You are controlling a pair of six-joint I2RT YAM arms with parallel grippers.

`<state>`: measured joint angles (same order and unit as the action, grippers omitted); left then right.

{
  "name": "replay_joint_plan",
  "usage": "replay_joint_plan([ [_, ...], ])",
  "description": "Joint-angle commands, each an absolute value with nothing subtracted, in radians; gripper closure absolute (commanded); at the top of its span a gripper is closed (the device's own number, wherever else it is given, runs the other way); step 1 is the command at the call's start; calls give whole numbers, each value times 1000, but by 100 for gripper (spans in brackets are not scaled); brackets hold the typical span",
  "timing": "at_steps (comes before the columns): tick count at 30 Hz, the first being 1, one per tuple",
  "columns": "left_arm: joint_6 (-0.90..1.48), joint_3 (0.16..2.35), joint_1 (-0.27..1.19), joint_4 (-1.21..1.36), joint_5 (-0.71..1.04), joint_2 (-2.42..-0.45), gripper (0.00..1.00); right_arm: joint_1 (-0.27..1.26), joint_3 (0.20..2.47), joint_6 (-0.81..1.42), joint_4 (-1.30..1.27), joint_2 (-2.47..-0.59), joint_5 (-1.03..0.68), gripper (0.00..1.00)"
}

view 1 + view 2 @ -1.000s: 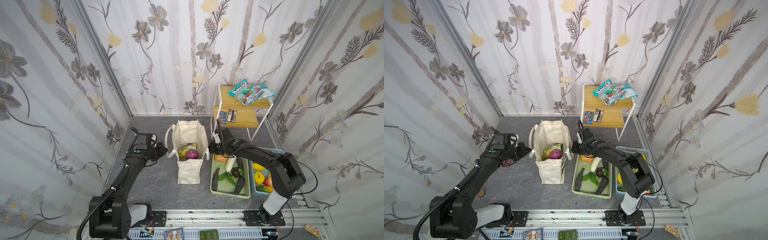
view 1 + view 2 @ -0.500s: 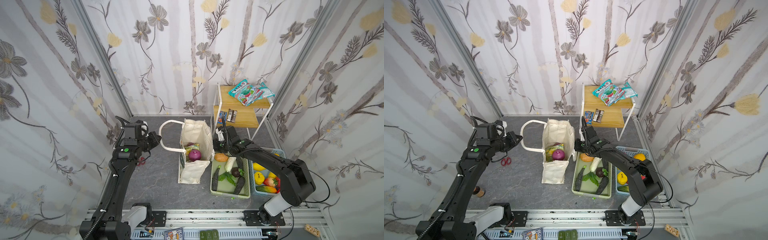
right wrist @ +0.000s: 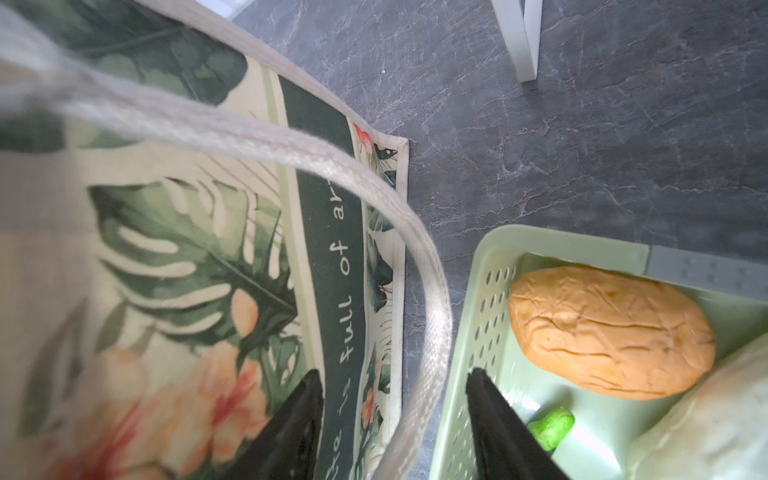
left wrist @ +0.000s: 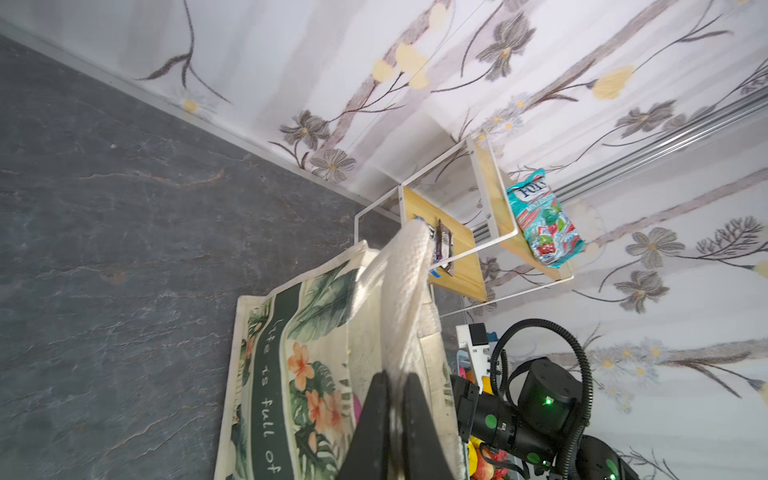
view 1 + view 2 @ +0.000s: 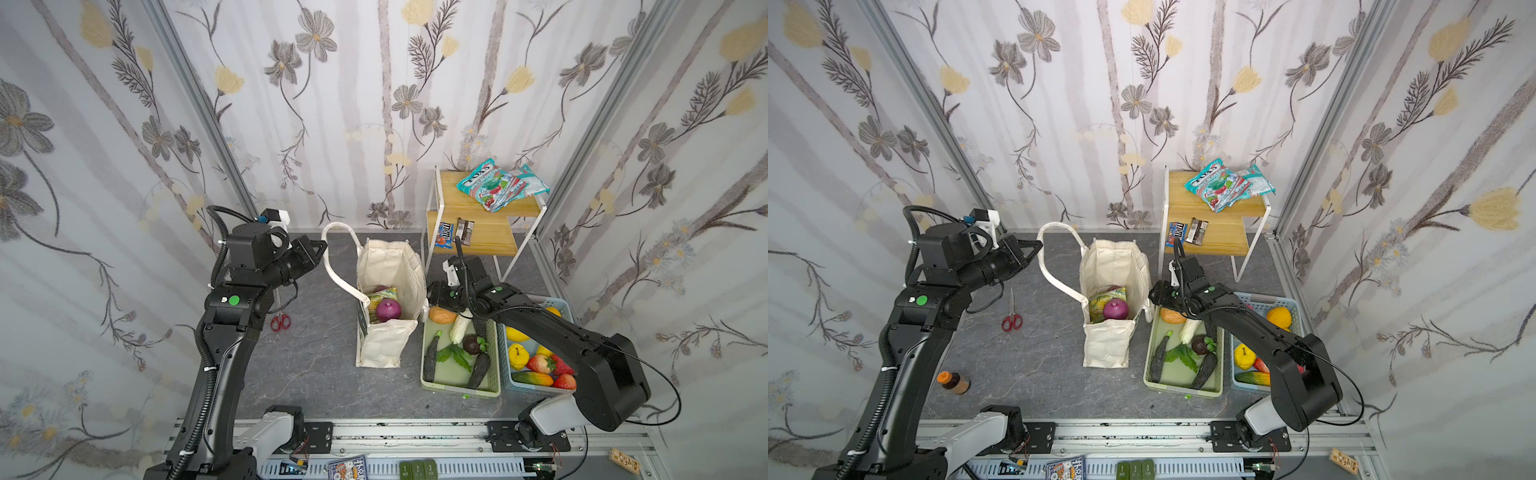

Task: Place the food into the grocery bag and tie it
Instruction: 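Lift the handle with the left gripper, pulling it up and away from the bag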

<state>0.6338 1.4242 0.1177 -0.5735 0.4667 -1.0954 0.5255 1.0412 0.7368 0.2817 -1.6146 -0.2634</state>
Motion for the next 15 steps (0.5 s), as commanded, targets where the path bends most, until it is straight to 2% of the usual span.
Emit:
replay_joint_plan([
  [1,690,1475,150,-495,479,-1111,100,513,1006,787,284,-1542,-277,39],
  [4,692,1506,202,-483,460,-1142,100,514,940,805,231,-1475,-318,34],
  [9,670,1545,274,-500,421,-1201,100,535,800,928,41,-1392,-428,36],
  [15,612,1611,245,-594,392,-1207,100,513,786,958,-48,-1450,-381,38],
])
